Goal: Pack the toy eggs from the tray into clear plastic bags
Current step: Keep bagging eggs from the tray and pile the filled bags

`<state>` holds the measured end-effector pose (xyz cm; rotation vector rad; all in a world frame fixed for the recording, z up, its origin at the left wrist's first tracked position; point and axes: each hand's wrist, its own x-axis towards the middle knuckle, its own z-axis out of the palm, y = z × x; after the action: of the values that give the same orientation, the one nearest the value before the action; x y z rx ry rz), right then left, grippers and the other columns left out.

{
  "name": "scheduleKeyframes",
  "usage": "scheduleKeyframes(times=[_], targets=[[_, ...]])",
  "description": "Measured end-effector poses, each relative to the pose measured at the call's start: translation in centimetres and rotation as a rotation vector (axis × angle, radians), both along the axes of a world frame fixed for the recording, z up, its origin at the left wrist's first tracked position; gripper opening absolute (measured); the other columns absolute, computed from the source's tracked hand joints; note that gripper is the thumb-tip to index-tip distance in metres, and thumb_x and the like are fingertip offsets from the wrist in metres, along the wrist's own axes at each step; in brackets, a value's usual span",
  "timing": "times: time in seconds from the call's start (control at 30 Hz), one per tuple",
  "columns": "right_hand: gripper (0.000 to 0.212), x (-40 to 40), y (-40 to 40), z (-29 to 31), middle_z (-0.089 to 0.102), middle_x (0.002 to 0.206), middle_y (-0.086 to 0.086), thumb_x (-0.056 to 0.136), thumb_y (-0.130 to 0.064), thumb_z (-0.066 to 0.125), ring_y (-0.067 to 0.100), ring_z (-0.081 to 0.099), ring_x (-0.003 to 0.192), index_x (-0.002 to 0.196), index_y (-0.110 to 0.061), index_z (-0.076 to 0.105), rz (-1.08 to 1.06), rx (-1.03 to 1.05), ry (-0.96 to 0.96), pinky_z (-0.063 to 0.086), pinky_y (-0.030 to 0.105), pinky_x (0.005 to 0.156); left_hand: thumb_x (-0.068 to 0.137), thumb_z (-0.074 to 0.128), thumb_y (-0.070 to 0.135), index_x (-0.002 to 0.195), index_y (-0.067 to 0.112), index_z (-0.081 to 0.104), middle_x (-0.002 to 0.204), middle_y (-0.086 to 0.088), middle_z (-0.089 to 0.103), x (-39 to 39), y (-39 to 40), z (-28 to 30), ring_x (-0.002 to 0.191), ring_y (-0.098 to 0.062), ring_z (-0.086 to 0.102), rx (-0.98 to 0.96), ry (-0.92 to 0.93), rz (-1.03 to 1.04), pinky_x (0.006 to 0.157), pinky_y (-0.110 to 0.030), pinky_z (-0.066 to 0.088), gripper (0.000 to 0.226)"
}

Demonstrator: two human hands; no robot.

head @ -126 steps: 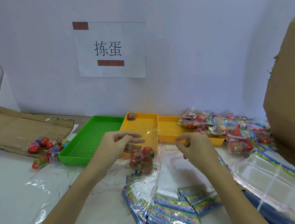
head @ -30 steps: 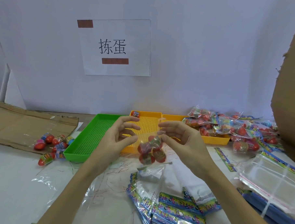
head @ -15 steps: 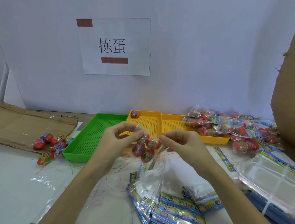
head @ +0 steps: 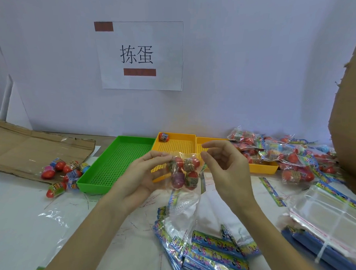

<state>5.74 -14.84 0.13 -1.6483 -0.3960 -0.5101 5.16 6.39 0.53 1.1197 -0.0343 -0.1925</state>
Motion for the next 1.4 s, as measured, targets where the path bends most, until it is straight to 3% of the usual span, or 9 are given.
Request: scheduleKeyframes(times=[0.1,0.2,0.37,0.53,0.7,0.77,0.87,1.1,1.4], targets=[[0.016,-0.3,0.3,-0.2,0.067,0.086,-0.001,0.095,-0.013,0.073,0.019,0.065,0.083,0.108,-0.022,0.069,-0.011,-0.007,-0.003,0.057,0.035,0.076,0.081,0.078,0.014,0.091,0.012,0.068,0.095,-0.009,0.074,0.0,-0.1,-0.2,0.079,-0.02,0.07,0.091,-0.045,-0.025,0.067,-0.034,0.062,0.014],[0.015,-0.4,0.2,-0.2,0.068,0.088,0.004,0.095,-0.014,0.073,0.02,0.065,0.083,0.108,-0.02,0.069,-0.009,-0.038,0.011,0.057,0.038,0.076,0.076,0.085,0.027,0.101,0.004,0.076,0.095,-0.01,0.075,-0.3,-0.4,-0.2,0.084,-0.021,0.072,0.169,-0.086,-0.006,0.071,-0.033,0.062,0.034],[0.015,-0.4,0.2,-0.1,0.068,0.086,0.005,0.095,-0.016,0.073,0.018,0.065,0.08,0.109,-0.018,0.069,-0.003,-0.04,0.011,0.055,0.028,0.071,0.073,0.087,0.023,0.085,0.002,0.075,0.095,-0.016,0.074,-0.3,-0.4,-0.5,0.086,-0.026,0.074,0.216,-0.11,0.07,0.071,-0.042,0.064,0.027],[0.048,0.0,0.2,-0.2,0.076,0.1,-0.001,0.088,-0.057,0.064,0.009,0.073,0.09,0.126,-0.026,0.065,0.154,-0.075,0.292,0.055,0.019,0.075,0.079,0.082,0.019,0.08,0.016,0.069,0.088,-0.011,0.074,0.1,-0.1,-0.4,0.076,-0.024,0.072,-0.01,0.015,0.142,0.062,-0.046,0.065,0.013],[0.034,-0.1,0.4,-1.2,0.075,0.077,0.012,0.09,-0.038,0.075,0.02,0.068,0.063,0.094,-0.005,0.075,0.25,-0.002,0.412,0.054,0.025,0.059,0.08,0.081,0.037,0.098,0.007,0.079,0.1,-0.009,0.078,0.5,-0.2,-0.8,0.087,-0.018,0.073,0.067,-0.037,0.258,0.081,-0.035,0.063,0.035],[0.038,-0.2,0.6,-1.1,0.075,0.077,0.016,0.086,-0.035,0.078,0.022,0.07,0.064,0.095,0.001,0.071,0.22,0.16,0.42,0.055,0.024,0.059,0.082,0.078,0.04,0.112,0.0,0.079,0.113,-0.011,0.078,0.4,-0.3,-0.7,0.099,-0.016,0.075,-0.018,-0.041,0.154,0.09,-0.03,0.06,0.05],[0.035,-0.2,0.4,-0.7,0.075,0.08,0.021,0.089,-0.026,0.077,0.026,0.073,0.067,0.1,0.005,0.068,0.18,0.306,0.403,0.058,0.024,0.062,0.094,0.073,0.022,0.135,0.002,0.068,0.136,-0.019,0.069,0.0,-0.4,-0.4,0.131,-0.028,0.064,-0.06,-0.063,-0.076,0.113,-0.038,0.051,0.046],[0.031,-0.2,0.2,-0.4,0.076,0.08,0.019,0.094,-0.023,0.071,0.027,0.075,0.068,0.104,0.006,0.065,0.164,0.299,0.384,0.06,0.026,0.062,0.089,0.08,0.02,0.125,0.041,0.071,0.097,-0.016,0.074,-0.5,-0.3,-0.5,0.078,-0.024,0.07,0.153,-0.142,-0.144,0.072,-0.028,0.06,0.042],[0.031,0.1,-0.6,0.0,0.075,0.075,0.02,0.094,-0.026,0.071,0.028,0.069,0.057,0.102,0.003,0.062,0.219,0.107,0.337,0.047,0.027,0.047,0.084,0.086,0.015,0.136,0.029,0.066,0.089,-0.018,0.07,0.0,1.5,-0.5,0.069,-0.023,0.066,0.273,-0.196,-0.178,0.061,-0.026,0.056,0.057]])
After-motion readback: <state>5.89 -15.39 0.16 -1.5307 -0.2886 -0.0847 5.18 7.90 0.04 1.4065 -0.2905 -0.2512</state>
